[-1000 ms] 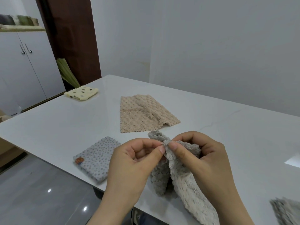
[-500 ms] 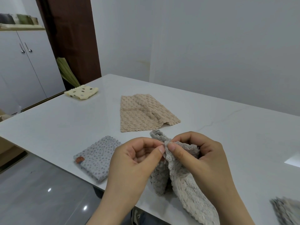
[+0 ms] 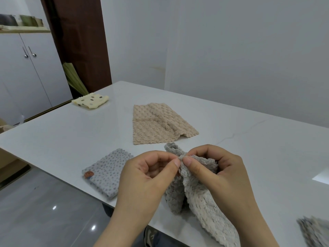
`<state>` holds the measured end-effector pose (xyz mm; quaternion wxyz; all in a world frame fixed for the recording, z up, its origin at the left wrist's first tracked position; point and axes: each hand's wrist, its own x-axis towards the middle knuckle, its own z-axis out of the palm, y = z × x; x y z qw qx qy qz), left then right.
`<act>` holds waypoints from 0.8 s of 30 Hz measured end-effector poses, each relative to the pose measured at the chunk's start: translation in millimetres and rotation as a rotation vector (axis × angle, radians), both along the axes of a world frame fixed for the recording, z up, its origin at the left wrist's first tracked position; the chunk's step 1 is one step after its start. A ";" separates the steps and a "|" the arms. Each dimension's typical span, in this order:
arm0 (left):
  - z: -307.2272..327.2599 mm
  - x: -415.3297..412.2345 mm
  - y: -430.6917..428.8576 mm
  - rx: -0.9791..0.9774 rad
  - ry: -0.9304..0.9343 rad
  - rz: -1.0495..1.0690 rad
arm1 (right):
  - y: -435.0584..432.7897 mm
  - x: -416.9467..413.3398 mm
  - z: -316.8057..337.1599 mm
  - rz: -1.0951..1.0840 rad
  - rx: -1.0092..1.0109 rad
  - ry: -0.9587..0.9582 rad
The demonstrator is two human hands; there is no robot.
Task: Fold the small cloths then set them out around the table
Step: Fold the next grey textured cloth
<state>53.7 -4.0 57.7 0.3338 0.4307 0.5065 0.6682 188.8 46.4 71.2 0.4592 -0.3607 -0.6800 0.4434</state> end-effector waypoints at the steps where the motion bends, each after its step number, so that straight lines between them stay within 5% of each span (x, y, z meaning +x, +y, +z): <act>1: 0.6 0.0 -0.4 -0.001 0.000 -0.002 | 0.1 -0.1 0.0 0.003 0.002 -0.003; 16: 2.3 -3.1 0.5 0.011 0.046 0.018 | 1.0 -0.2 0.0 0.053 0.014 -0.005; 24: 20.3 -34.6 22.0 0.023 0.085 0.129 | 34.0 25.9 25.3 0.025 0.307 -0.401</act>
